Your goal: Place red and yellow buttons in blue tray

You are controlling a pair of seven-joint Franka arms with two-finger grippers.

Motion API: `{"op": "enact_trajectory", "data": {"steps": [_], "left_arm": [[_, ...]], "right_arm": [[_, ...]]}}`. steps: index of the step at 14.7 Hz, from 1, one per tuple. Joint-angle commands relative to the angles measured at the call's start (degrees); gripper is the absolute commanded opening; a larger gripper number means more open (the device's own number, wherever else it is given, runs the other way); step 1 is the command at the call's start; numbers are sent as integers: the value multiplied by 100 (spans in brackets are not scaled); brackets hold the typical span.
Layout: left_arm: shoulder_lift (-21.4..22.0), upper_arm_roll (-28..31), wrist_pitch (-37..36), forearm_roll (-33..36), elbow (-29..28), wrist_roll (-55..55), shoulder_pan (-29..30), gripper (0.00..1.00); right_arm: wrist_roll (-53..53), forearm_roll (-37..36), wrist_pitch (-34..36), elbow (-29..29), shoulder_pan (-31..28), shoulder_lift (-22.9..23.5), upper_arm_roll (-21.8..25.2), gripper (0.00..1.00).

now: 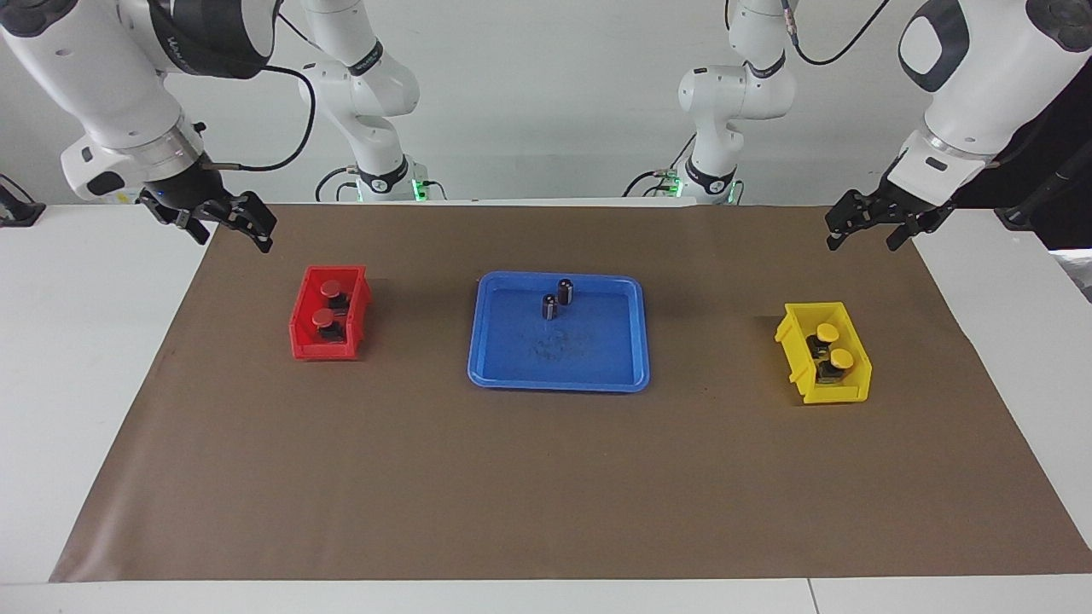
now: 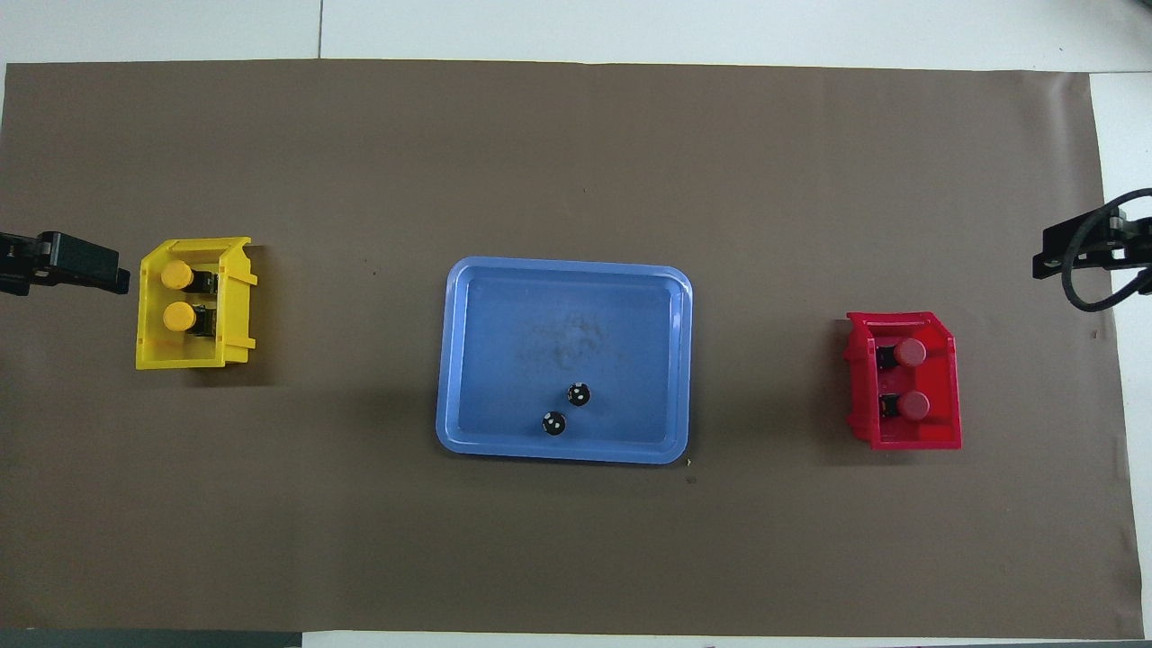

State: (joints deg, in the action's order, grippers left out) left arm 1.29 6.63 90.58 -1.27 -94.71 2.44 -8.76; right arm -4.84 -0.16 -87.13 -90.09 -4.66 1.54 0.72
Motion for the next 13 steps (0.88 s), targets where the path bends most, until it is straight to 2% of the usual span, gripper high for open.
{"op": "enact_trajectory", "data": {"steps": [1,3,4,7,10,13], "left_arm": [[64,22,-67,-40,-65,38,32,100],[64,22,-67,-40,-65,29,32,100],[64,22,-67,-40,-65,29,32,100],[64,31,-67,-40,-65,29,41,100],[64,31,-67,-40,-65,29,32,100],[64,31,-67,-40,-65,29,32,100]], "right_arm": [[115,121,-730,-778,-35,-319,-63,96],[80,130,-1217,-1316,44,-435,-124,84],[-8,130,-1323,-1362,210,-348,-134,82],[-281,130,-2138,-1852,317,3,-142,80],[-36,130,-3061,-2879,308,-154,-134,79],[44,130,-3301,-3190,290,-163,-134,79]]}}
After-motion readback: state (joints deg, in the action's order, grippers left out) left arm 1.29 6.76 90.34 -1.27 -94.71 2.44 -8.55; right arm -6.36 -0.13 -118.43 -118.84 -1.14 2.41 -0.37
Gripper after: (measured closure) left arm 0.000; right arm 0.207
